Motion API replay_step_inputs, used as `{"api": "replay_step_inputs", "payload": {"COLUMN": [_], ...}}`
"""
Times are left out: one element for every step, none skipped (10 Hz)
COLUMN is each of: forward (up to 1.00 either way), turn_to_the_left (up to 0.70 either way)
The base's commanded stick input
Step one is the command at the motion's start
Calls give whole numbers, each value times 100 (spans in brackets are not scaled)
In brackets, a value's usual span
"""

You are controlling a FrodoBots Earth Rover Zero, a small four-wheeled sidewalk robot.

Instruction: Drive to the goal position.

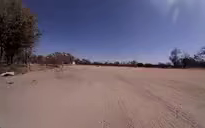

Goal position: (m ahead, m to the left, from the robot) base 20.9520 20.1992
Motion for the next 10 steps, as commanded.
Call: {"api": "replay_step_inputs", "payload": {"forward": [100,100,100,100,100,100,100,100,100,100], "turn_to_the_left": [0,0,0,0,0,0,0,0,0,0]}}
